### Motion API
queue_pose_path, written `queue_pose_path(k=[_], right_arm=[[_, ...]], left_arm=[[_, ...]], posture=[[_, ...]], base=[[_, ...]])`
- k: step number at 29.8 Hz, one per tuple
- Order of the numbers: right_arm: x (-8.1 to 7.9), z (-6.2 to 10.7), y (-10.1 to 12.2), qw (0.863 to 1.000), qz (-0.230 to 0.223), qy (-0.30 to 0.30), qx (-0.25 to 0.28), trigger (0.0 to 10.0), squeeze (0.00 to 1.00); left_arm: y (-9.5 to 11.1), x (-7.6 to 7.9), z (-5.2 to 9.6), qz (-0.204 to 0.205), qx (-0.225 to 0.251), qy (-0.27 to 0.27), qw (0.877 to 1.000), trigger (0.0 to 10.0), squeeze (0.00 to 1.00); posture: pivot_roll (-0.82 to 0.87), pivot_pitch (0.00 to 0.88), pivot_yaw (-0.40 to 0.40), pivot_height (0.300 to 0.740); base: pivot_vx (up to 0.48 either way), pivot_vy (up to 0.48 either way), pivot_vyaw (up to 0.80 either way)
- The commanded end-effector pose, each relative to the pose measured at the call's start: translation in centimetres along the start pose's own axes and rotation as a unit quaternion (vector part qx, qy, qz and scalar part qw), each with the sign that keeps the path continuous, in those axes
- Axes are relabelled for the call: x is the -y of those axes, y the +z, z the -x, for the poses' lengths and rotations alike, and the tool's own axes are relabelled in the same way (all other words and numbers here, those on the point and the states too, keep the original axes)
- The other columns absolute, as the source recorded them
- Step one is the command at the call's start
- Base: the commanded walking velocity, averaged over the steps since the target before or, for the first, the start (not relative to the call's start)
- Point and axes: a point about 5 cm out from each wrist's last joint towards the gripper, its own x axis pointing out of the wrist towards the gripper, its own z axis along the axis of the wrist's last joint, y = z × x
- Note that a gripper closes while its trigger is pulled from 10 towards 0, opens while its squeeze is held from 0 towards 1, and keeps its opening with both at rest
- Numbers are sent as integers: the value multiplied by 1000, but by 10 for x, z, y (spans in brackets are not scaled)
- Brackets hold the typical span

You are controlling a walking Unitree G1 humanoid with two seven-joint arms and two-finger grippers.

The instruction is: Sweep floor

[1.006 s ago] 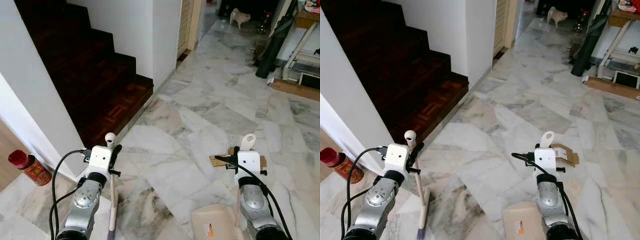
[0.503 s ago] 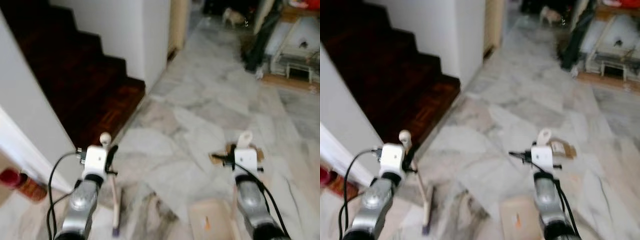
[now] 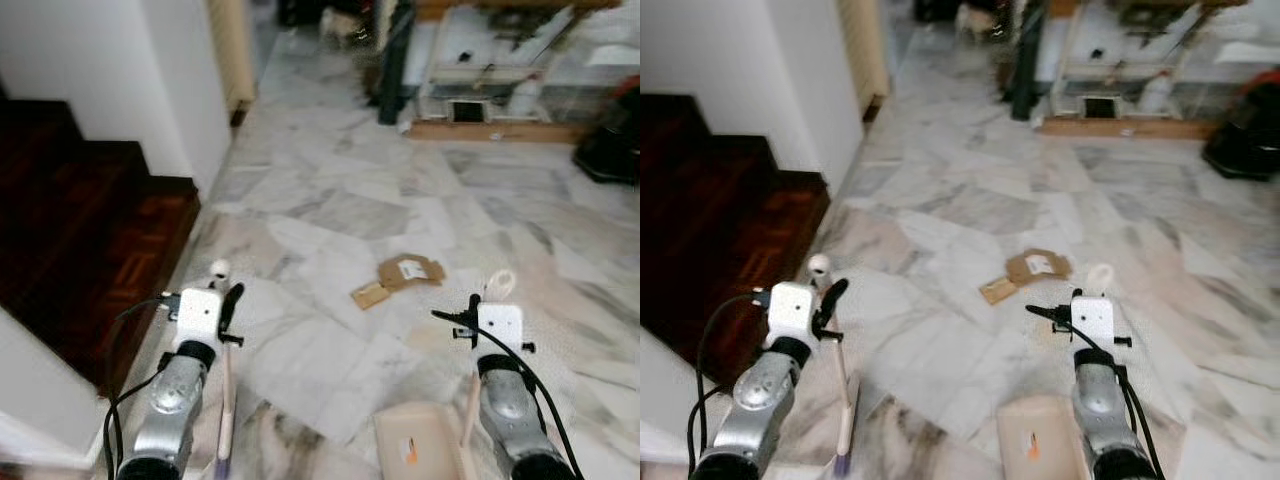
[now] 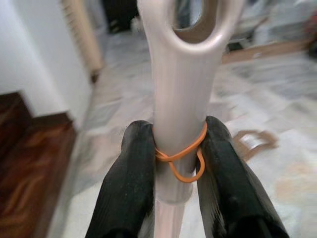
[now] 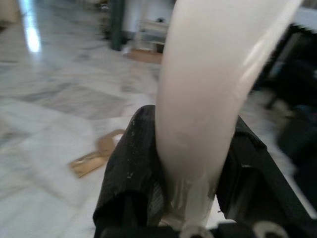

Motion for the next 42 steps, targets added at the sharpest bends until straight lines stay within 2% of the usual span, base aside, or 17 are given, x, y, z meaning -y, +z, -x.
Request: queue_pose_path(k=[1,8,22,27,36,42], right_arm=[[0,-5,9,1000,4,1,22,10000,0],[-1,-4,11,1000,4,2,29,10000,0],[-3,-4,11,999,5,9,32,10000,0],[-6,-3,12,999,21,20,37,10000,0],[-6,-3,12,999,9,19,37,10000,0],[-6,-3,12,999,21,28,39,10000,0]], left_arm=[[3,-5,0,1,10,6,1000,10000,0],[2,-5,0,3,1,6,1000,10000,0],[0,-5,1,4,-2,7,1000,10000,0],[0,-5,2,4,-3,7,1000,10000,0],[0,-5,2,5,-3,5,1000,10000,0],[0,-4,2,3,-3,4,1000,10000,0]], posture=[[72,0,26,740],[73,0,26,740],[75,0,22,740],[75,0,21,740],[71,0,21,740],[72,0,21,740]], base=[[0,0,0],[70,0,0],[290,0,0],[303,0,0],[308,0,0],[306,0,128]])
